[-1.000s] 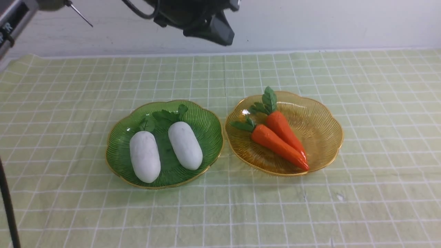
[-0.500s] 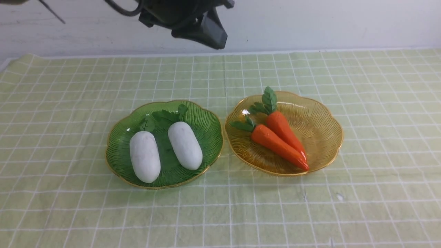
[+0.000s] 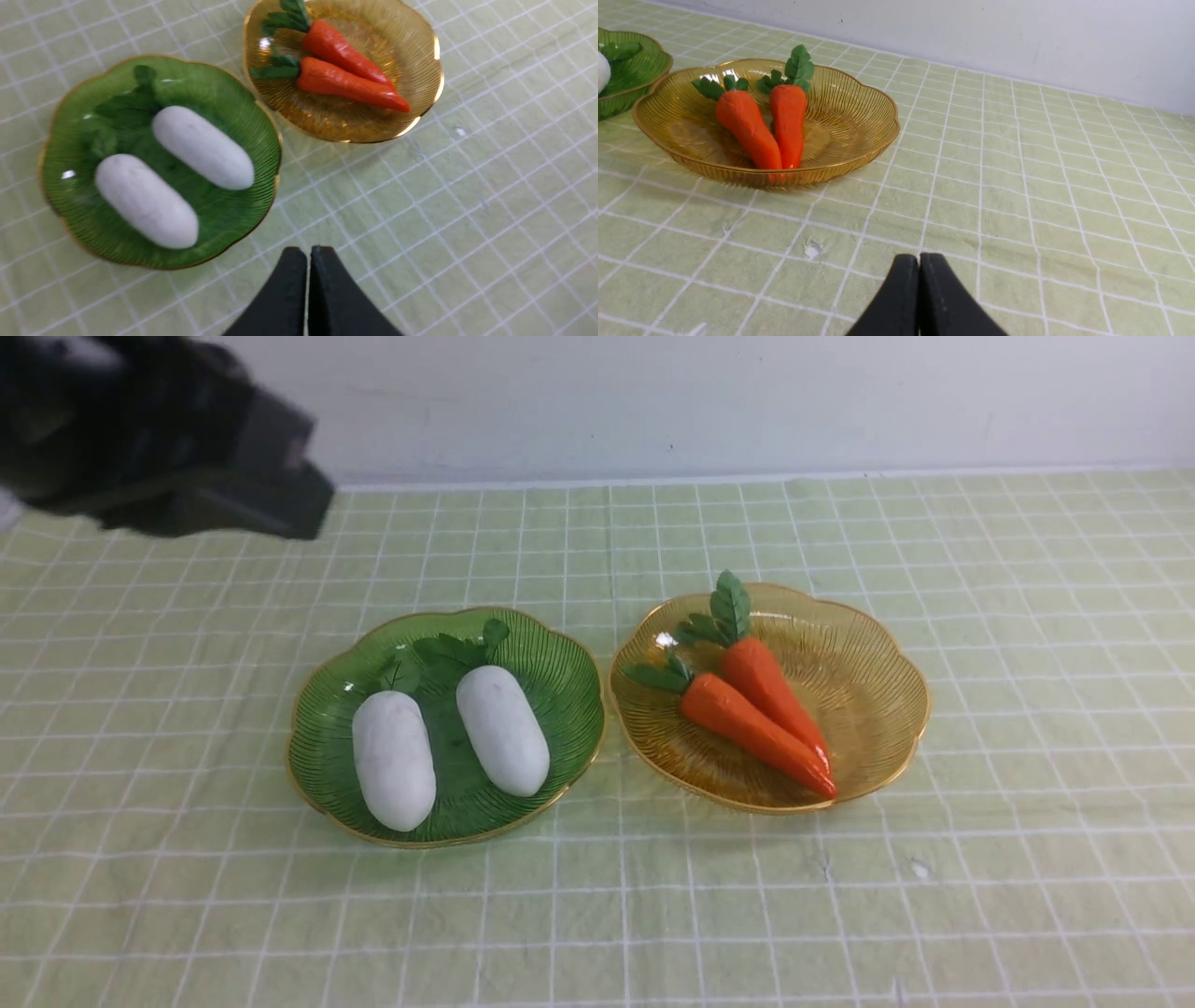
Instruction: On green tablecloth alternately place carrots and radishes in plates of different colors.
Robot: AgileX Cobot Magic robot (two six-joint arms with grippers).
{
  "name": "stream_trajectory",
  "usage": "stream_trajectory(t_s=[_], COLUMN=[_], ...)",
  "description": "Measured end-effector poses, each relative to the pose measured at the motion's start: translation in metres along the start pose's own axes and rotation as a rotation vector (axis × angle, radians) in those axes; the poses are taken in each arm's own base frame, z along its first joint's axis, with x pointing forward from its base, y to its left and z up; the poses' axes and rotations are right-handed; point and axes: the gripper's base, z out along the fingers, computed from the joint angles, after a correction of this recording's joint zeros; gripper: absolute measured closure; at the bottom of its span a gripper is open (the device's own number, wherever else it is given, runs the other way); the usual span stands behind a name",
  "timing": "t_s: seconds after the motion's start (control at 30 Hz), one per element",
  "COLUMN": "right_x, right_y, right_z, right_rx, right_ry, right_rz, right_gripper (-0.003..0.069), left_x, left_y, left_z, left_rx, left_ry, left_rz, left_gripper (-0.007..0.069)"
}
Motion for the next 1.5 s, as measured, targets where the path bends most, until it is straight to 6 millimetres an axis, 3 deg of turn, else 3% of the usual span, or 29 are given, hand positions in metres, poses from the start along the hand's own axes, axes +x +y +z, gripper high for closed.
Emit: stream_trajectory(t_s=[0.13,0.23,0.37,0.5,0.6,0.63,0.73,0.8,0.83,1.0,1.17,1.5], right_x=[0.001,0.001,0.001,0.001,0.001,0.001,0.001,0.001,0.001,0.001,0.001,0.001], right_y=[0.0,0.0,0.0,0.0,0.0,0.0,0.0,0.0,0.0,0.0,0.0,0.0], right_z=[0.0,0.0,0.0,0.0,0.0,0.0,0.0,0.0,0.0,0.0,0.0,0.0], right_rx=[-0.004,-0.006,-0.006,-0.006,-0.006,-0.006,-0.006,-0.006,-0.006,-0.006,-0.006,-0.006], right_ry=[0.014,0.021,0.021,0.021,0.021,0.021,0.021,0.021,0.023,0.023,0.023,0.023], right_rz=[0.004,0.045,0.083,0.09,0.09,0.09,0.09,0.09,0.09,0.092,0.093,0.093], right_gripper=[0.0674,0.0674,0.0674,0.0674,0.0674,0.0674,0.0674,0.0674,0.0674,0.0674,0.0674,0.0674], left_x=[0.029,0.065,0.094,0.108,0.14,0.142,0.175,0.183,0.194,0.2,0.201,0.214], left_y=[0.003,0.004,0.006,0.008,0.008,0.008,0.007,0.007,0.007,0.009,0.012,0.014], left_z=[-0.009,0.0,0.011,0.007,-0.005,-0.004,-0.007,-0.005,-0.001,0.013,0.029,0.046], left_rx=[-0.054,-0.064,-0.079,-0.108,-0.139,-0.139,-0.14,-0.14,-0.141,-0.139,-0.14,-0.142], left_ry=[0.018,0.095,0.165,0.162,0.127,0.134,0.023,-0.054,-0.192,-0.516,-0.698,-0.659], left_rz=[-0.005,-0.069,-0.087,-0.077,-0.063,-0.063,-0.055,-0.05,-0.04,-0.02,-0.007,-0.007], left_gripper=[0.0632,0.0632,0.0632,0.0632,0.0632,0.0632,0.0632,0.0632,0.0632,0.0632,0.0632,0.0632])
